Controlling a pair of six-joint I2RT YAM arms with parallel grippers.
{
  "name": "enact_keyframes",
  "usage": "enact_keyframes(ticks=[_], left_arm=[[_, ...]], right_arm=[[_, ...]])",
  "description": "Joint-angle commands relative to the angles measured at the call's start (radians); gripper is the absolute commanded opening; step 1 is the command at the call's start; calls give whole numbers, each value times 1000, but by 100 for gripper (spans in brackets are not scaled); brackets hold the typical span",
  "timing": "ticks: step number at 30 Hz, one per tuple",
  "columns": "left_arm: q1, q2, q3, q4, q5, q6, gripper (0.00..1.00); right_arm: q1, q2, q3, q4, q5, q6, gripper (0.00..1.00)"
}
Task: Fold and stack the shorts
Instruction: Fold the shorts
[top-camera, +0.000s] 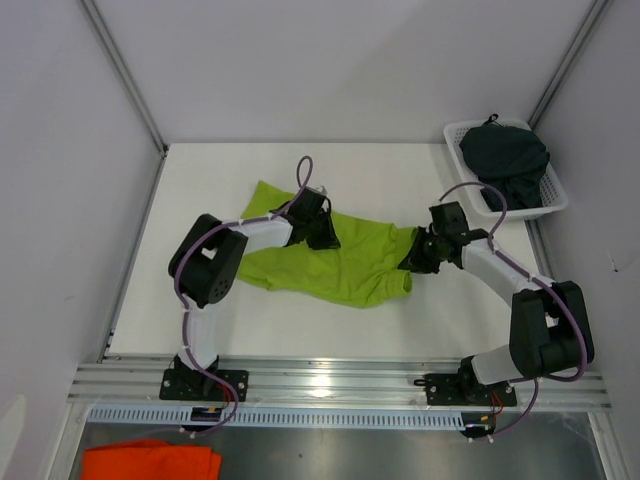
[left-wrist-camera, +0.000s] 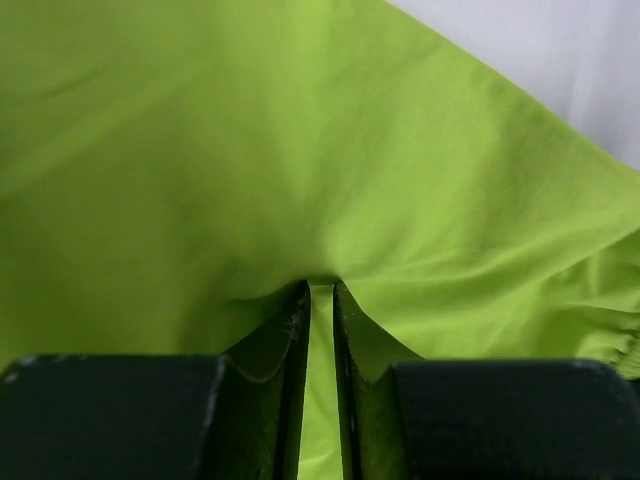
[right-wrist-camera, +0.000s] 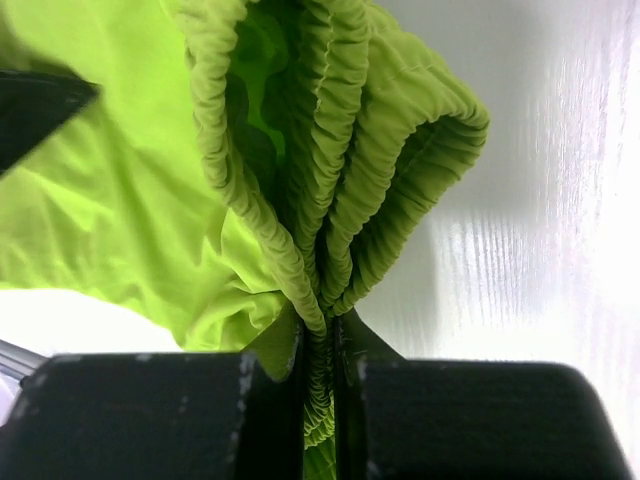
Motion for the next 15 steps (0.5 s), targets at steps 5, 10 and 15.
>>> enact_keyframes(ticks=[5,10,15], left_arm=[[-71,42,1,39,-140,-87,18],[-124,36,-34,106,-193,-203,18],[-203,28,-20,126,-244,-298,18]], right_arm=[[75,4,292,-352,116,-24,0],[136,13,475,-468,167,22,0],[147,9,542,-474,147,88,0]])
